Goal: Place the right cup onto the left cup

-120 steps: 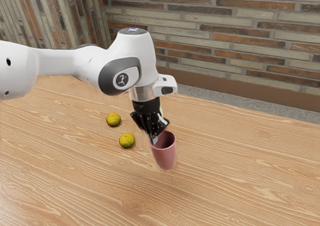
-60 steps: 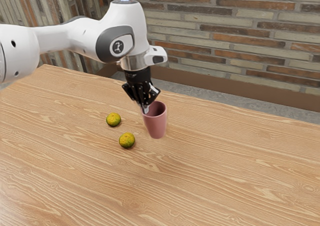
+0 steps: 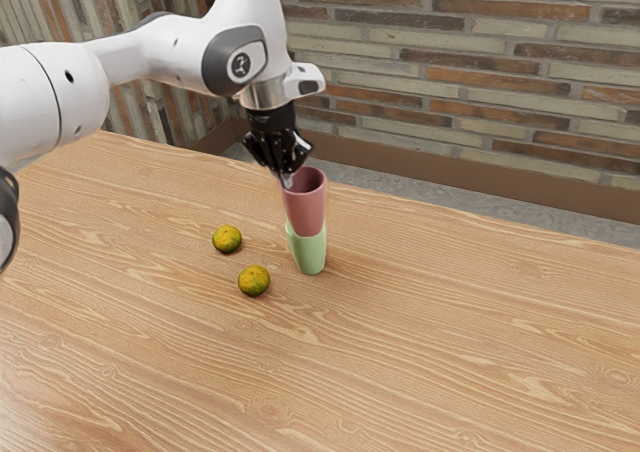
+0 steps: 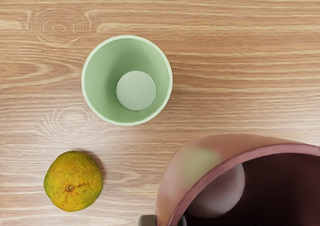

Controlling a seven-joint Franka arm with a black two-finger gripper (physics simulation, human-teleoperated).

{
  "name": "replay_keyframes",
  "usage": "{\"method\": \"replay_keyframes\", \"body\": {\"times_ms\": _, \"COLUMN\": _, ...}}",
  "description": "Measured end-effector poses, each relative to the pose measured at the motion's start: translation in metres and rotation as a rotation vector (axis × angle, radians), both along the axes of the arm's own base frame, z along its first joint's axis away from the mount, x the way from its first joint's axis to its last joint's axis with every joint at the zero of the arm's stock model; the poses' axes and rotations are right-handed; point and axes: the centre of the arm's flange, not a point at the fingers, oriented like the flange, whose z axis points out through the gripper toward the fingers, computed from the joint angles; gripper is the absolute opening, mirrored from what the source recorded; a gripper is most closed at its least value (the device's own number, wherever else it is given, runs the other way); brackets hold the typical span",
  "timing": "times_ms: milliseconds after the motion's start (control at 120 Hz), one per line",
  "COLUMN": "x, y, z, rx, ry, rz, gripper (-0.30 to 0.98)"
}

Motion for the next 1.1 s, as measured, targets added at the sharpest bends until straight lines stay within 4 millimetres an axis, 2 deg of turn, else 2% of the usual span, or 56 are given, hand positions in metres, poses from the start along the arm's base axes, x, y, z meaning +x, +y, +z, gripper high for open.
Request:
{"method": "replay_keyframes", "body": {"times_ms": 208, "x": 0.02, "y": 0.029, "z": 0.011, "rx": -0.01, "ry": -0.032, "rz": 0.022, "gripper": -0.1}}
{"method": "replay_keyframes", "body": {"times_ms": 425, "x": 0.037, "y": 0.048, "z": 0.007, "rx": -0.023, "ry": -0.044, "rz": 0.03, "gripper": -0.1}}
{"method": "replay_keyframes", "body": {"times_ms": 708, "x": 0.052, "y": 0.049, "z": -0.023, "rx": -0.027, "ry": -0.018, "rz": 0.014, "gripper": -0.1}}
{"method": "replay_keyframes", "body": {"times_ms": 1100, "x": 0.062, "y": 0.055, "z": -0.036, "rx": -0.034, "ry": -0.014, "rz": 0.002, "gripper": -0.1}}
